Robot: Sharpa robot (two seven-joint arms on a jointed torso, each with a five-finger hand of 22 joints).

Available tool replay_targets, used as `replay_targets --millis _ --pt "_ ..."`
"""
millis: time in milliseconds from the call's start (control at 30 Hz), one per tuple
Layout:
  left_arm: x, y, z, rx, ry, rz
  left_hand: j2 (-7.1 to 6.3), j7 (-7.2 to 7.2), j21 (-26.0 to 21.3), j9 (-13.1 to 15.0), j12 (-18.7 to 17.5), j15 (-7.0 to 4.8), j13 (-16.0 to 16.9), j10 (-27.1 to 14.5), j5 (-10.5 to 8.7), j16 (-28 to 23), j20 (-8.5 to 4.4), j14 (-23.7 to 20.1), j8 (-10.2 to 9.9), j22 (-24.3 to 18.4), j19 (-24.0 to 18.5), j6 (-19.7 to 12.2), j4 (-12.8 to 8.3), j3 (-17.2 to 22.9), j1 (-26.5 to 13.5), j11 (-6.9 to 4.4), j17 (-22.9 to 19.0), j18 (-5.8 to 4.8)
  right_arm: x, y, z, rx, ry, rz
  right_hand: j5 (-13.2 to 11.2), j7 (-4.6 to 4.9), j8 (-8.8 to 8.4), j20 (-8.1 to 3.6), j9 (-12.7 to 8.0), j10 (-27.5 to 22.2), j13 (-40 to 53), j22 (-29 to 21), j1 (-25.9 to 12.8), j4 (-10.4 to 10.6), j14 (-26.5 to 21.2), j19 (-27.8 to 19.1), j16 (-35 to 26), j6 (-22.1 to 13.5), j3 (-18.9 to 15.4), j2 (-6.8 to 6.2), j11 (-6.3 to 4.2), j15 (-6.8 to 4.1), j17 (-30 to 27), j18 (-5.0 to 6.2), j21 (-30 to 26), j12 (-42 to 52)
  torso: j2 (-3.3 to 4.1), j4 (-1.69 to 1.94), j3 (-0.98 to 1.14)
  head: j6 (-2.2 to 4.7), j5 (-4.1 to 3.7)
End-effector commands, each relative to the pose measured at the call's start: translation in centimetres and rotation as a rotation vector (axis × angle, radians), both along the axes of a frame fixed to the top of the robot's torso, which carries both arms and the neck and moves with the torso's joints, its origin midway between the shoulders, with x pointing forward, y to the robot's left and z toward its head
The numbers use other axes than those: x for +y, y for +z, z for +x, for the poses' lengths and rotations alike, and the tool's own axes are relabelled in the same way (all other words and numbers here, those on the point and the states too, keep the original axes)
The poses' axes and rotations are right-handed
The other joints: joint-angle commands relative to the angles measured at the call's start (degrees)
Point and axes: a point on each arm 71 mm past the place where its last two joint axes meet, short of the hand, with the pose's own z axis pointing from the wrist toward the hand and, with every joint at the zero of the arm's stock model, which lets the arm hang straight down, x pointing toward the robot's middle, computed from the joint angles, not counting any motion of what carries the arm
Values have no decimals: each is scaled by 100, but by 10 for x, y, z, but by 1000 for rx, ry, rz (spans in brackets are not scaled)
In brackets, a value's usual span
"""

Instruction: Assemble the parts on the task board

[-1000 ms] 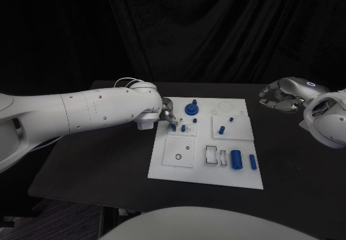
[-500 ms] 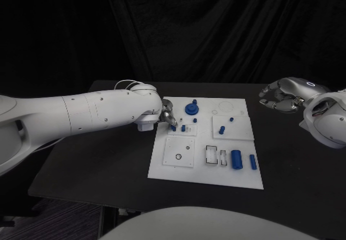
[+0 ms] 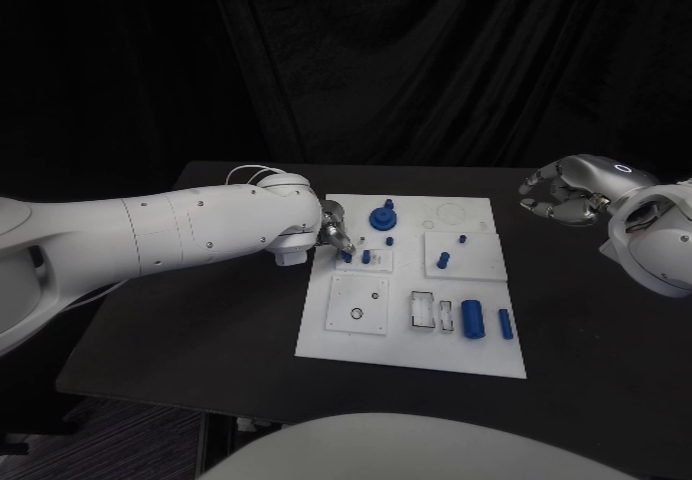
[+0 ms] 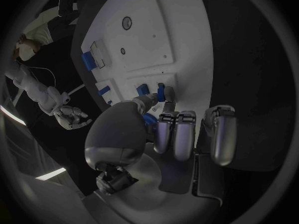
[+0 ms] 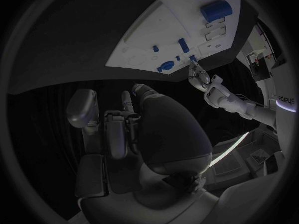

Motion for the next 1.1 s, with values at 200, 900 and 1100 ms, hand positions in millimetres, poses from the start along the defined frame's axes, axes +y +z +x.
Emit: replay_targets --millis 200,900,1100 --pt "-6 -14 -12 54 -37 -6 22 -39 13 19 15 -55 1508 596 -145 15 -40 595 1 1268 152 4 -4 53 -83 -56 1509 56 0 -1 0 6 -12 -6 28 14 -14 -8 -8 573 1498 735 -10 6 531 -45 -34 -37 41 -58 28 32 1366 75 -38 3 6 1 -1 -1 17" --pt "0 -18 -14 100 -42 36 109 69 -132 -177 15 26 1508 596 -1050 15 26 595 -210 1222 57 -43 775 -1032 -885 39 1509 89 0 -2 0 14 -13 -10 27 14 -13 -9 -12 578 1501 736 -24 5 532 -44 -33 -36 50 -63 28 32 1366 75 -47 7 6 2 1 -1 16" --pt "2 -18 -14 105 -37 44 223 91 -153 -235 15 47 1508 596 -1248 15 45 595 -284 1216 45 -53 982 -1377 -1074 61 1509 95 0 -3 0 15 -13 -11 27 14 -13 -9 -12 578 1501 736 -24 5 532 -44 -33 -36 50 -63 28 32 1366 75 -47 7 5 1 2 -1 25"
